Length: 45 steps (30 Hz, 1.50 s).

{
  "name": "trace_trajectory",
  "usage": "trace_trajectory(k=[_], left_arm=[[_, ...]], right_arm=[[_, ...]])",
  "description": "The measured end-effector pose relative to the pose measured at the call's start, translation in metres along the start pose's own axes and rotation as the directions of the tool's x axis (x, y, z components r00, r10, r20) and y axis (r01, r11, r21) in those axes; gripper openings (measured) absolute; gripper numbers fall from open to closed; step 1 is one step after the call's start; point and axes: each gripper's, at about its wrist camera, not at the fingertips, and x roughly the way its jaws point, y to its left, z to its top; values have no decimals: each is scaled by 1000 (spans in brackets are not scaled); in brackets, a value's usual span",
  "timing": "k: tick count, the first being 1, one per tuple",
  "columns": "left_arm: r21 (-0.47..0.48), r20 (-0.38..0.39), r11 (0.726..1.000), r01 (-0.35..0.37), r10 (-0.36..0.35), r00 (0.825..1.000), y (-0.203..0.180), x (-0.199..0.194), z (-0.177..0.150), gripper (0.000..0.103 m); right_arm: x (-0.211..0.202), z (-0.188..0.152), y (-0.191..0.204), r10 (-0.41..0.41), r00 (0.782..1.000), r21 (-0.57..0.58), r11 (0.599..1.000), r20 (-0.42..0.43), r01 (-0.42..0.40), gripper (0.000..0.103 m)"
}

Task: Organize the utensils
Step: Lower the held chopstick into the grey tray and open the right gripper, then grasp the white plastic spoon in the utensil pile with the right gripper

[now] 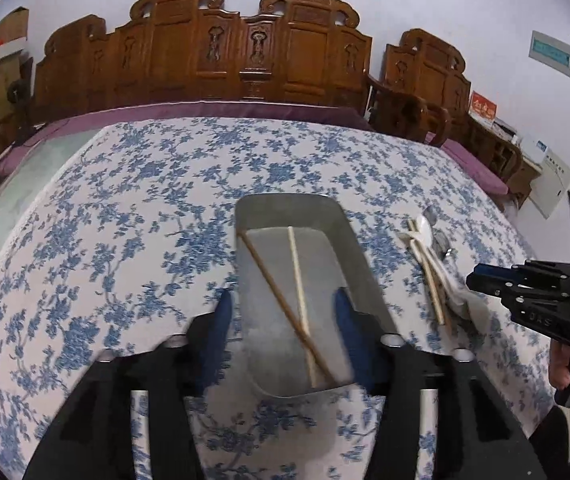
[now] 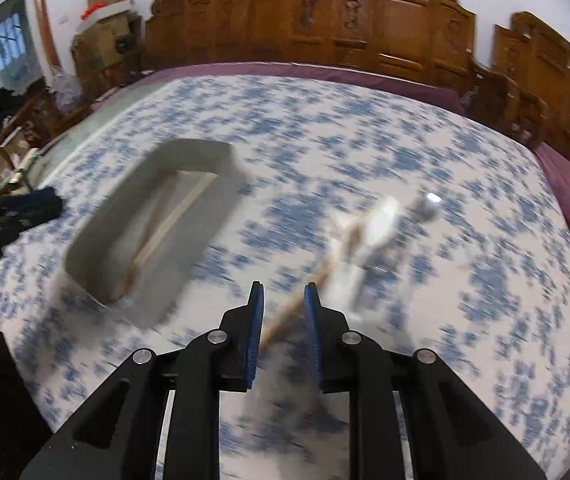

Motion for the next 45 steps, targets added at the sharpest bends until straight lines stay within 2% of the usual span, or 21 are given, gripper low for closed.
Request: trace_trajectory(k=[4, 5, 6, 14, 18, 23, 37, 45], left_arm=[[29, -1, 1000, 2, -2, 1000, -16, 0, -3, 65], [34, -2, 999, -2, 2, 1000, -19, 0, -4, 75], [42, 2, 999, -2, 2, 1000, -24, -1, -5, 80], [102, -20, 994, 39, -37, 999, -57, 2, -16, 82], [113, -39, 992, 60, -56, 998, -68, 5, -21, 82], [137, -46, 988, 65, -60, 997, -79, 5, -27, 82], [154, -58, 986, 67, -58, 997, -86, 8, -30, 82], [161, -58, 985, 65, -56, 997, -91, 5, -31, 82]], right_arm=[[4, -14, -30, -50, 999, 24, 998, -21, 51, 23], [6, -16, -34, -57, 998, 31, 998, -28, 58, 23], [9, -19, -40, -65, 997, 39, 997, -37, 67, 23], [35, -23, -60, -53, 995, 111, 992, -83, 62, 23], [42, -18, -60, -16, 996, 151, 988, -87, 29, 23], [47, -12, -50, 13, 993, 107, 994, -115, 0, 23], [73, -10, -35, -20, 971, -34, 999, -239, 12, 25], [70, -11, -24, -62, 960, -112, 993, -272, 32, 13]])
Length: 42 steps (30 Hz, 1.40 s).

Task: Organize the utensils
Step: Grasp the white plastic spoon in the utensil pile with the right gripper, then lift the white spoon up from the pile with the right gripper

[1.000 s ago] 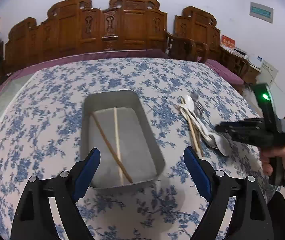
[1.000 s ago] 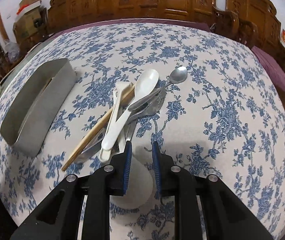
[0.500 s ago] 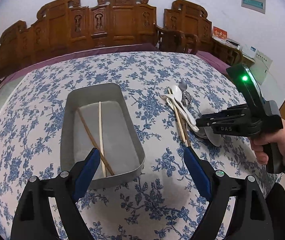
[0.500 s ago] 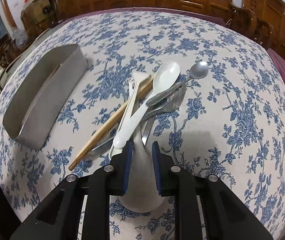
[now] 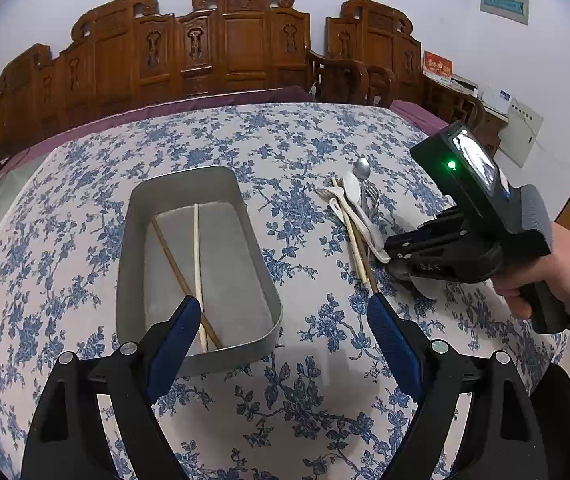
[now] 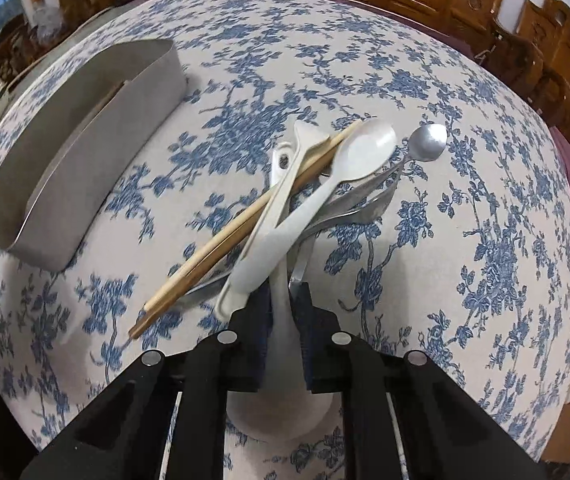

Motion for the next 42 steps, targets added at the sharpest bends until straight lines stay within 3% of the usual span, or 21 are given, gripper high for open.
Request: trace_trajectory(k=[5, 24, 34, 42], left_arm=[[6, 0, 1000, -6, 6, 1000, -4, -1, -1, 82], [-5, 2, 999, -37, 38, 999, 3, 3, -1, 82], [-12, 5, 999, -40, 40, 999, 7, 2, -1, 82], [-3, -1, 999, -50, 50, 999, 4, 5, -2, 82]], right_arm=[[-19, -11, 3, 26, 999, -5, 1000, 21, -26, 6], [-71, -6, 22, 141, 979, -9, 990, 148, -141, 6], [-115, 18, 26, 156, 954, -18, 988, 256, -157, 4], [-131, 10, 21, 119, 952, -19, 993, 282, -118, 4]])
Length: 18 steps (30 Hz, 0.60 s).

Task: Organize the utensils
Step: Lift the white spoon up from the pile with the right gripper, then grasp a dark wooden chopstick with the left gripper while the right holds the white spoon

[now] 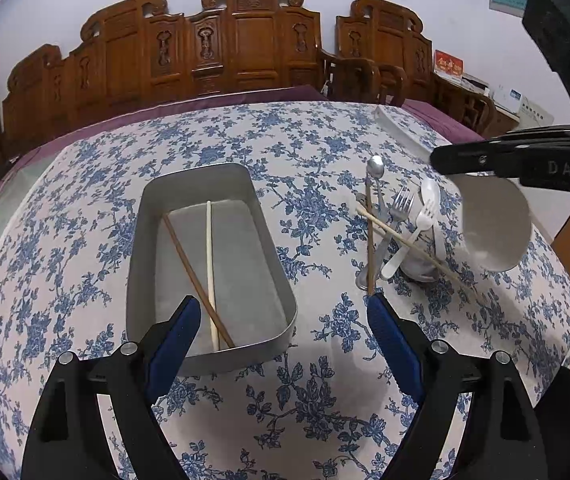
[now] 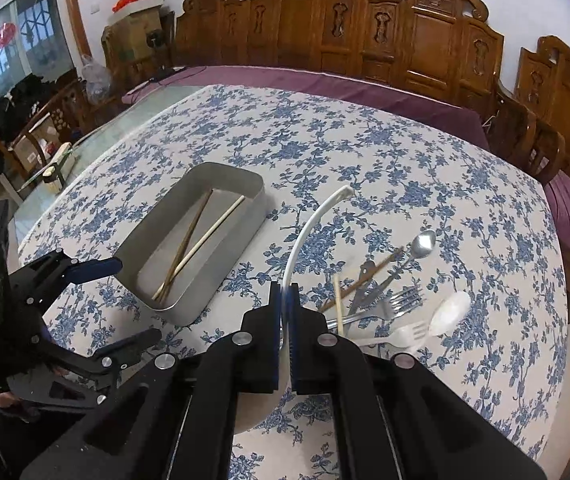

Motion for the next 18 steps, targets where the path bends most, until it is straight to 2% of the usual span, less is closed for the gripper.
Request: trace_trajectory(k=[8, 16, 18], left_arm=[[29, -12, 999, 18, -18, 1000, -17, 3, 4, 82], [46, -59, 998, 44, -41, 997, -46, 27, 17, 64], [42, -89, 998, 57, -53, 995, -52, 41, 22, 56]], right_arm=[[-4, -32, -22, -35, 999, 24, 999, 1, 35, 4], [-7, -86, -53, -35, 999, 106, 994, -3, 35, 4], [-8, -94, -56, -29, 1000, 120, 992, 1, 29, 4]])
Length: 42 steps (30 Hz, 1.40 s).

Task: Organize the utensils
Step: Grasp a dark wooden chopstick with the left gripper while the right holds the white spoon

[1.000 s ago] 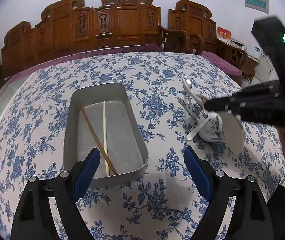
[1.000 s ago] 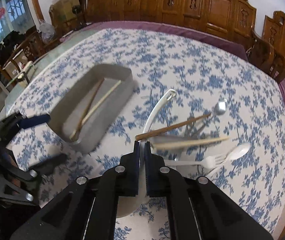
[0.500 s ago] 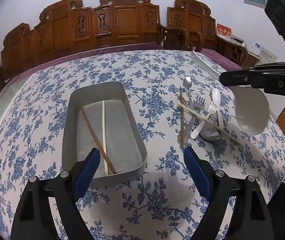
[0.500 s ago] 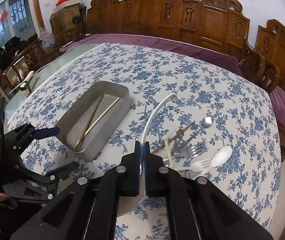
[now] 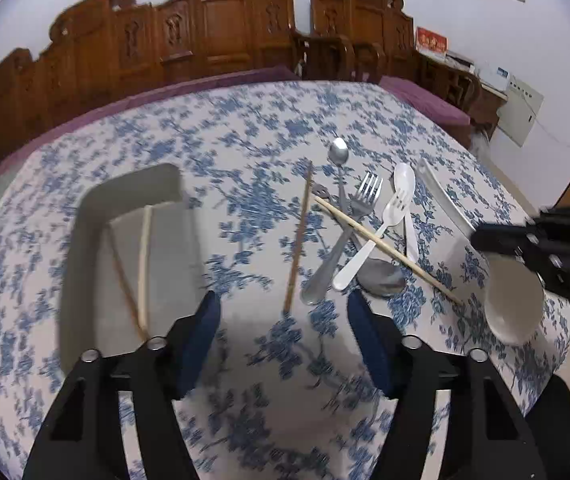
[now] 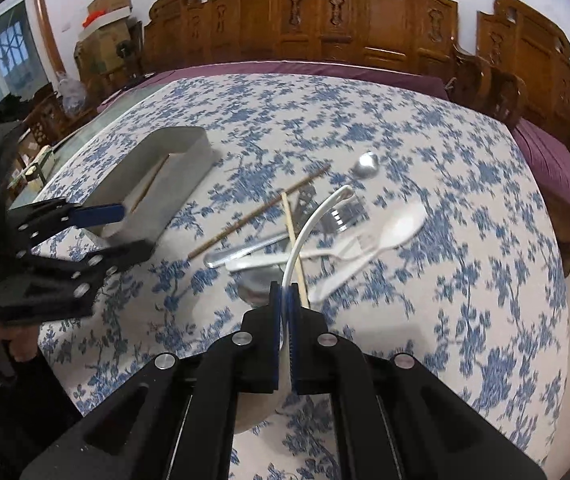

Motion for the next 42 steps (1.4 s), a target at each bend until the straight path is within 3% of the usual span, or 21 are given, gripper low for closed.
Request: trace_trajectory(k=[6, 15, 25, 31, 33, 42], left_arm=[[1, -78, 1000, 9, -9, 997, -6, 36, 20, 38], [24, -155, 1000, -8, 12, 988, -18, 77, 46, 22], [35, -238, 999, -25, 32, 971, -16, 109, 55, 20], [39, -241, 999, -30, 38, 970, -13, 115, 56, 20], [36, -240, 999, -29, 37, 970, -12, 115, 57, 6], [27, -226, 996, -81, 85, 970, -4, 95, 54, 5]], right_arm=[[-4, -7, -8, 15, 1000, 14, 1000, 11, -15, 4], [-15, -4, -25, 32, 999, 57, 998, 36, -34, 5], [-18, -3, -30, 42, 998, 75, 996, 46, -46, 5], [-18, -3, -30, 44, 998, 74, 996, 47, -47, 5], [-18, -2, -29, 46, 998, 71, 996, 47, -49, 5], [-18, -1, -17, 59, 997, 44, 997, 49, -62, 5]])
